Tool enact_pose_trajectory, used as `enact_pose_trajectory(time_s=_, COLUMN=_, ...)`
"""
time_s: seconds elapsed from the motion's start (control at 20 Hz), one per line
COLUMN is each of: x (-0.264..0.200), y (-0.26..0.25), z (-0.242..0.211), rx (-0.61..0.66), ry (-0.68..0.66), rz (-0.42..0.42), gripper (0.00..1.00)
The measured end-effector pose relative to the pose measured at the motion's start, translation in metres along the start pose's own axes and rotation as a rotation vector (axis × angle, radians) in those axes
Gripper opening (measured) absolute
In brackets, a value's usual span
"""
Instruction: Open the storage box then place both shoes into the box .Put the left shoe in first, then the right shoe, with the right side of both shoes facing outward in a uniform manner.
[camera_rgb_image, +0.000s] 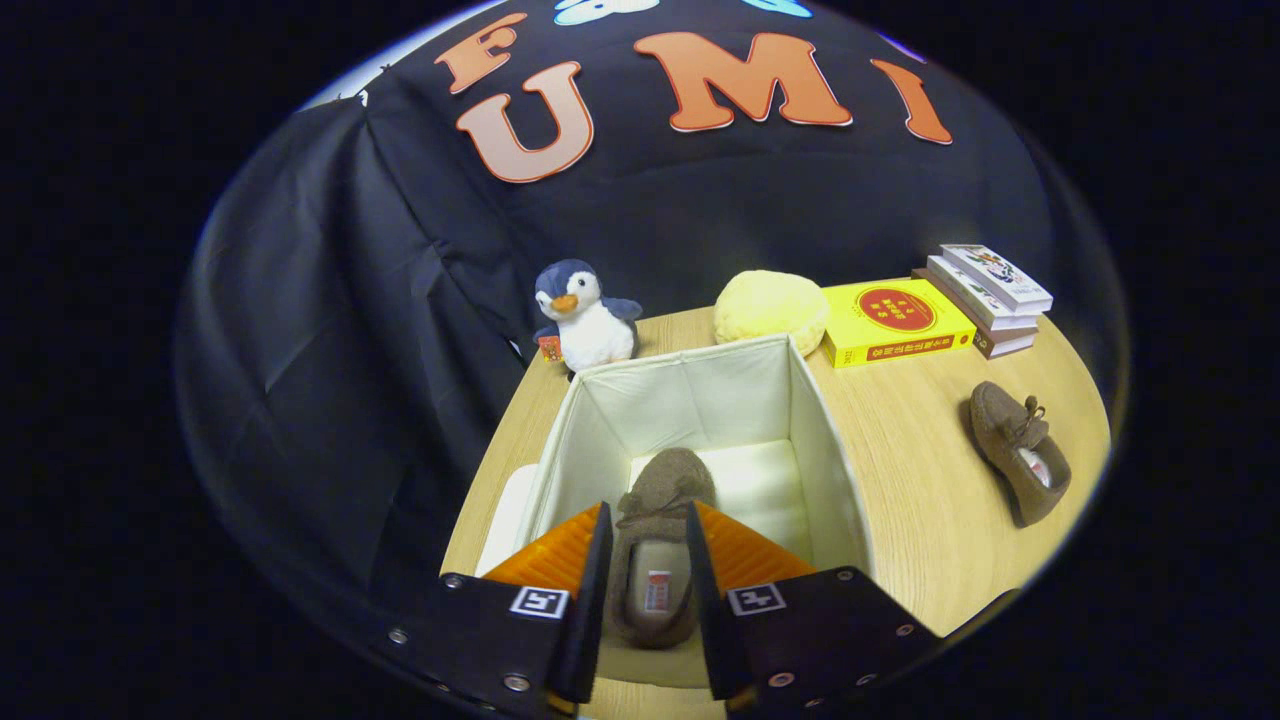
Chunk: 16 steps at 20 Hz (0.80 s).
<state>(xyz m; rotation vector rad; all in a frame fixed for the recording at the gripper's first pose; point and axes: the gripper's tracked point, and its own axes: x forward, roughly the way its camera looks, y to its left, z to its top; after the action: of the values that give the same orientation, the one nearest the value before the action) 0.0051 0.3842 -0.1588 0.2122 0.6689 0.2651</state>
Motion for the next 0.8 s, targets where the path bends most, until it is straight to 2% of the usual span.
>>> enact_pose_trajectory(time_s=0.2, x=-0.019, y=-0.032, z=0.011, rx=-0.002, ry=-0.043, rz=-0.020, gripper=0.69)
enact_pose_trajectory(time_s=0.3, x=-0.029, y=-0.058, z=0.017, rx=0.003, ry=-0.065, rz=-0.057, gripper=0.83)
enact_pose_trajectory(time_s=0.35, x=-0.034, y=-0.073, z=0.022, rx=0.004, ry=-0.081, rz=-0.081, gripper=0.87)
enact_pose_trajectory(time_s=0.55, x=-0.053, y=-0.125, z=0.038, rx=0.021, ry=-0.119, rz=-0.134, gripper=0.98)
enact_pose_trajectory(time_s=0.8, x=-0.072, y=-0.198, z=0.047, rx=0.044, ry=-0.135, rz=-0.208, gripper=0.99)
